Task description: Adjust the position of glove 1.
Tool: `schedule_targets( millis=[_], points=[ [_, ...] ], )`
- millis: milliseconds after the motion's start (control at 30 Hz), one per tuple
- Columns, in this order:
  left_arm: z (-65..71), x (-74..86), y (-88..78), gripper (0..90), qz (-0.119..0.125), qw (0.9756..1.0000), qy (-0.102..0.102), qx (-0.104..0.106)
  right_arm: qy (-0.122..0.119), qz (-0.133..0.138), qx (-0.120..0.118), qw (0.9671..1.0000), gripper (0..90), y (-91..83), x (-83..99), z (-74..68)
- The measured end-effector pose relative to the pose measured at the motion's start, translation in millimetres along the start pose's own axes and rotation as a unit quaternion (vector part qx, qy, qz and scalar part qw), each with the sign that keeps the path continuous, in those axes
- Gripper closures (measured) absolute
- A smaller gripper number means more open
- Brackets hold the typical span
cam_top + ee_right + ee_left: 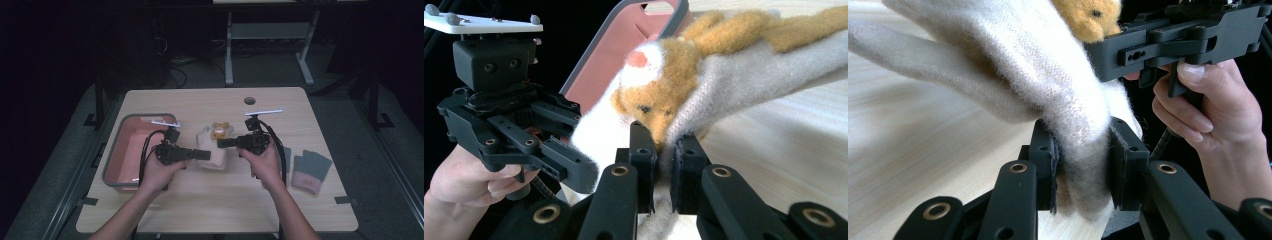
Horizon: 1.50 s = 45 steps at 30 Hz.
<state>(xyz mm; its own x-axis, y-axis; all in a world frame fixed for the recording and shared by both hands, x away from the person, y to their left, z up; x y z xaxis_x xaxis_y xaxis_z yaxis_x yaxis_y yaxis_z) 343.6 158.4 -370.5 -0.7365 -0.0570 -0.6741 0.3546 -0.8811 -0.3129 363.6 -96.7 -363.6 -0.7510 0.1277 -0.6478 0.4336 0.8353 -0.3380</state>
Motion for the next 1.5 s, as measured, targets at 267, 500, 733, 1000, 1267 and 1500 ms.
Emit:
schedule_targets(
  millis=[267, 500, 733, 1000, 1267, 1500],
  points=[
    [-3.3, -11.5, -11.9, 68.8, 0.005, 0.9999, -0.004, -0.010, -0.008, -0.005, -0.005, 0.9999, 82.3, 13.6, -13.9, -9.7],
    [-5.5, -19.8, -23.0, 68.7, 0.012, 0.9998, -0.002, -0.014, -0.016, -0.006, -0.009, 0.9998, 82.3, 22.8, -20.9, -16.7],
    [-5.8, -28.7, -33.4, 68.7, 0.018, 0.9997, -0.006, -0.016, -0.015, -0.007, -0.019, 0.9997, 82.3, 31.3, -31.2, -25.0],
    [-8.4, -36.6, -49.9, 68.6, 0.024, 0.9995, 0.000, -0.022, -0.020, -0.008, -0.027, 0.9994, 82.3, 43.2, -37.4, -35.5],
    [-7.5, -45.0, -64.5, 68.6, 0.029, 0.9992, 0.004, -0.029, -0.024, -0.008, -0.040, 0.9989, 82.3, 54.6, -45.4, -46.8],
    [-9.8, -47.8, -75.5, 68.4, 0.034, 0.9990, 0.001, -0.030, -0.034, -0.011, -0.041, 0.9985, 82.3, 62.4, -48.6, -54.5]
  ],
)
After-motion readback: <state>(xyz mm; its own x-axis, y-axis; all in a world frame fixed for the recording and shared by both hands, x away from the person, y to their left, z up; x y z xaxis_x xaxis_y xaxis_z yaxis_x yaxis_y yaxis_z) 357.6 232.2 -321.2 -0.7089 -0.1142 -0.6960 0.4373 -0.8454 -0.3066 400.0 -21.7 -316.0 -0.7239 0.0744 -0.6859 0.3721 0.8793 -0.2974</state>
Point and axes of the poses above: each handheld gripper's, and its own axes: y roughly forward along the jaws, x roughly out of its underside, z roughly to its right, the point moved 1 cm from there along y, roughly forward along the jaws, and after that the axes turned 14 degrees about z, right-handed, at the moved point
